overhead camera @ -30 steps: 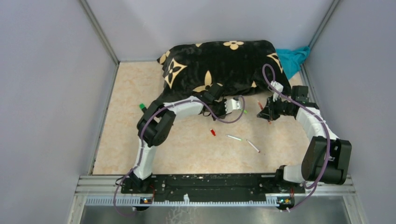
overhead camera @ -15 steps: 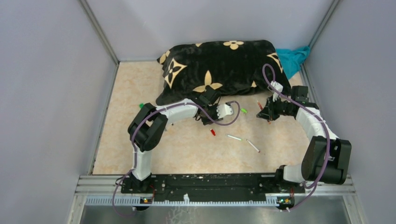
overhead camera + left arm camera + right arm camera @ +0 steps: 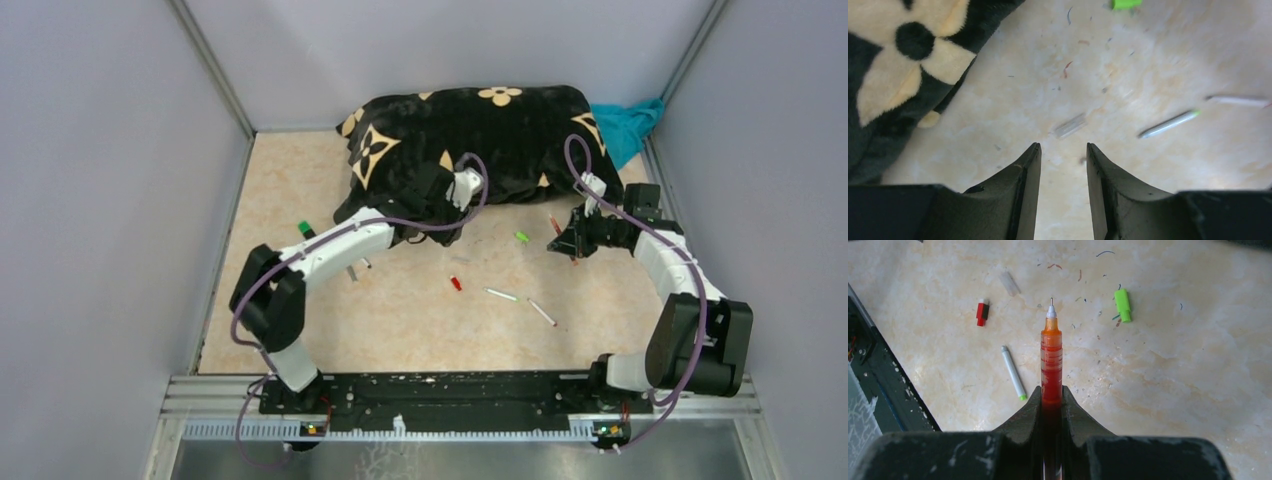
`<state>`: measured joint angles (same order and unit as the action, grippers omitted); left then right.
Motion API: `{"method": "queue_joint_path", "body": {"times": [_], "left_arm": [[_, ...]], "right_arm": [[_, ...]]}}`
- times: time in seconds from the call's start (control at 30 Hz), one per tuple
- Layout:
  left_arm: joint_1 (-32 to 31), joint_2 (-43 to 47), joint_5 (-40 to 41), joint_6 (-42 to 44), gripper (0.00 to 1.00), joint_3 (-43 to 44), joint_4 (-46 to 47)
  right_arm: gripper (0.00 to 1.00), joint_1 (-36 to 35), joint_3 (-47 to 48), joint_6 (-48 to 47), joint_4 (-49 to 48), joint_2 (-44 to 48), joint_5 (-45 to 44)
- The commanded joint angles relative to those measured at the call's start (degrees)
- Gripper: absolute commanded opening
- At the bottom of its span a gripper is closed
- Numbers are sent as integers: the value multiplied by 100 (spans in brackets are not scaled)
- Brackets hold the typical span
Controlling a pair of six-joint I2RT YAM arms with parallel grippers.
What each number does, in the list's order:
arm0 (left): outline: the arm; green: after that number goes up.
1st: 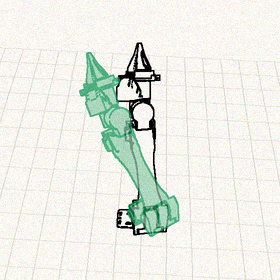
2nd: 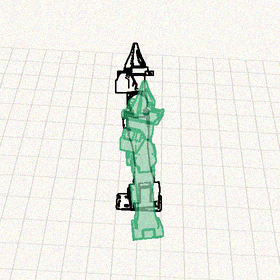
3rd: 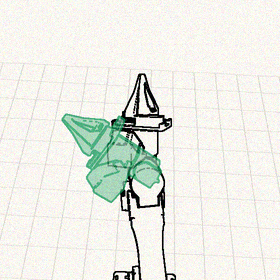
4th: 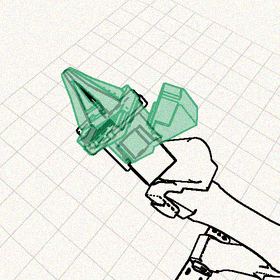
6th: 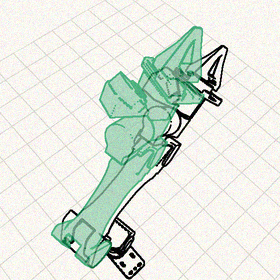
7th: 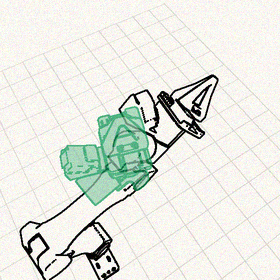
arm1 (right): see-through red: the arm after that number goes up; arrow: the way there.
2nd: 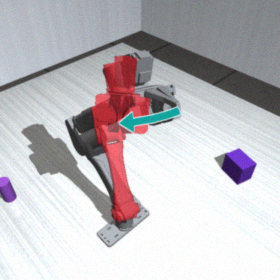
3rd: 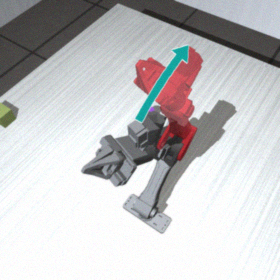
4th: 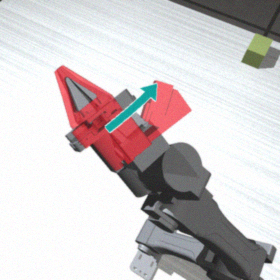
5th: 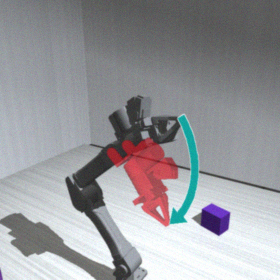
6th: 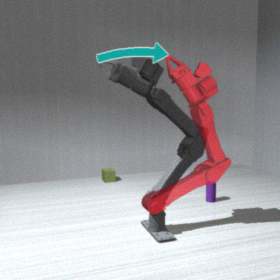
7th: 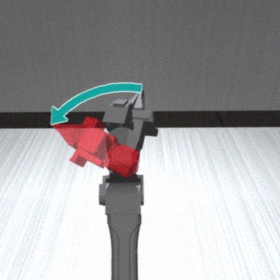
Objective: Insert the pens into the pen caps
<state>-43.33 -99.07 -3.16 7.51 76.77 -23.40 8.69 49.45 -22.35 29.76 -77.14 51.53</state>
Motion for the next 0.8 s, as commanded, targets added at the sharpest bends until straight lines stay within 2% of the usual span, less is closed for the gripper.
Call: {"method": "queue_joint_path", "body": {"times": [0.0, 0.17, 0.23, 0.33, 0.43, 0.77], "left_arm": [[106, 518, -36, -3445, 45, -447, 559], [193, 936, 259, -6851, 40, -1485, 1133], [186, 839, 265, -8103, 38, -1516, 693], [129, 430, 263, -9422, 38, -1101, -696], [119, -24, 510, -9932, 39, -596, -1368], [141, -1373, 461, -10270, 35, 595, -2229]], "right_arm": [[0, -126, 125, 38, -175, 137, 252], [0, -282, 125, 88, -242, 91, 268], [0, -305, 126, 96, -251, 95, 289], [0, -315, 101, 125, -274, 123, 343], [0, -315, 87, 136, -291, 137, 355], [0, -315, 23, 117, -270, 296, 327]]}}
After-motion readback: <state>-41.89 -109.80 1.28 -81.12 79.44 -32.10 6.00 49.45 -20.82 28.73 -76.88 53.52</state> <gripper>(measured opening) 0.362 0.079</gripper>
